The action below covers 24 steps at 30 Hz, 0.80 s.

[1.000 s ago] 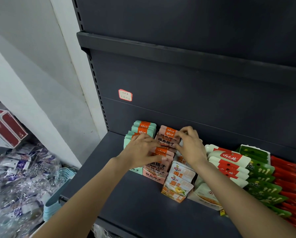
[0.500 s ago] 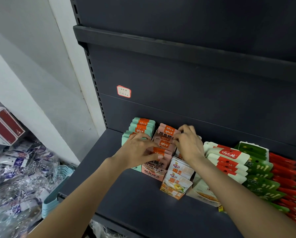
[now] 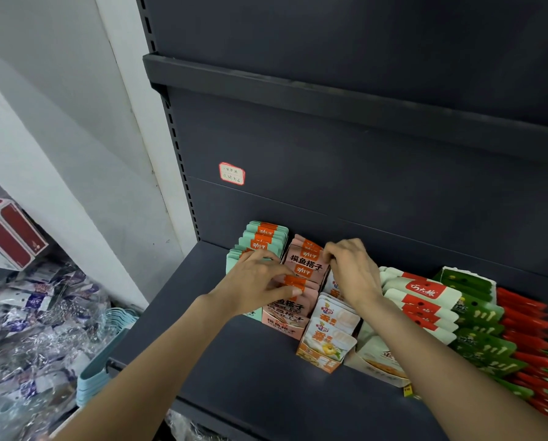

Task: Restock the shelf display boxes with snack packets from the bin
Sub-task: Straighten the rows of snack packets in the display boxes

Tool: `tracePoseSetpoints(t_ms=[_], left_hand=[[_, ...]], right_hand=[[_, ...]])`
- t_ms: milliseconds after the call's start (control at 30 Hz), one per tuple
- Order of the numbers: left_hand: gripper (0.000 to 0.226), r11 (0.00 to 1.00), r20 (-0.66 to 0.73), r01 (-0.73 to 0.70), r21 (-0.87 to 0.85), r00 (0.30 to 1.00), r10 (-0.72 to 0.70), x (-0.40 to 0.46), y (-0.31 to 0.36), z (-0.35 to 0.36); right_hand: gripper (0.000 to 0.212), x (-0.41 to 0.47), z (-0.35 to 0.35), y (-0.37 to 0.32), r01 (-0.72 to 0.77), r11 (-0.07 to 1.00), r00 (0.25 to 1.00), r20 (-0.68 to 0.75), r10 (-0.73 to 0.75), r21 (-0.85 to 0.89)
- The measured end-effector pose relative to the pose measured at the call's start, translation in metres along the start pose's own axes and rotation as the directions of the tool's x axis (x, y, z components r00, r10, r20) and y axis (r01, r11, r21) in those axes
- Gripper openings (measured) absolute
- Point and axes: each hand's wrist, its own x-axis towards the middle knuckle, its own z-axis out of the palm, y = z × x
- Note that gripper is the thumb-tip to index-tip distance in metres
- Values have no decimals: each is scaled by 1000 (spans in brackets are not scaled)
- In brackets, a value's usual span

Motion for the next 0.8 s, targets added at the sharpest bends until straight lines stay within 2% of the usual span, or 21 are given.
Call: tracePoseSetpoints(t_ms=[100, 267, 400, 533, 700, 800], left_hand=[[47, 1000, -2, 9, 4, 1000, -9, 2, 1, -1], [67, 1000, 6, -9, 16, 1000, 9, -1, 2, -1], [50, 999, 3, 49, 0, 999, -49, 6, 6, -5], [35, 994, 5, 67, 85, 998, -68, 22, 4, -5], [40, 977, 44, 39, 211, 998, -49, 32, 1, -3], [42, 965, 85, 21, 262, 995, -44, 31, 3, -5]], right_hand=[[18, 0, 2, 2, 4, 999, 1000, 14, -5, 42], [23, -1, 3, 2, -1, 996, 1000, -29, 4, 89], [25, 4, 5, 4, -38, 991, 999, -14, 40, 128], [25, 6, 7, 6, -45, 987, 999, -13, 48, 156], [30, 7, 7, 7, -40, 988, 999, 5, 40, 149], [43, 7, 6, 8, -21, 993, 999, 46, 16, 115]])
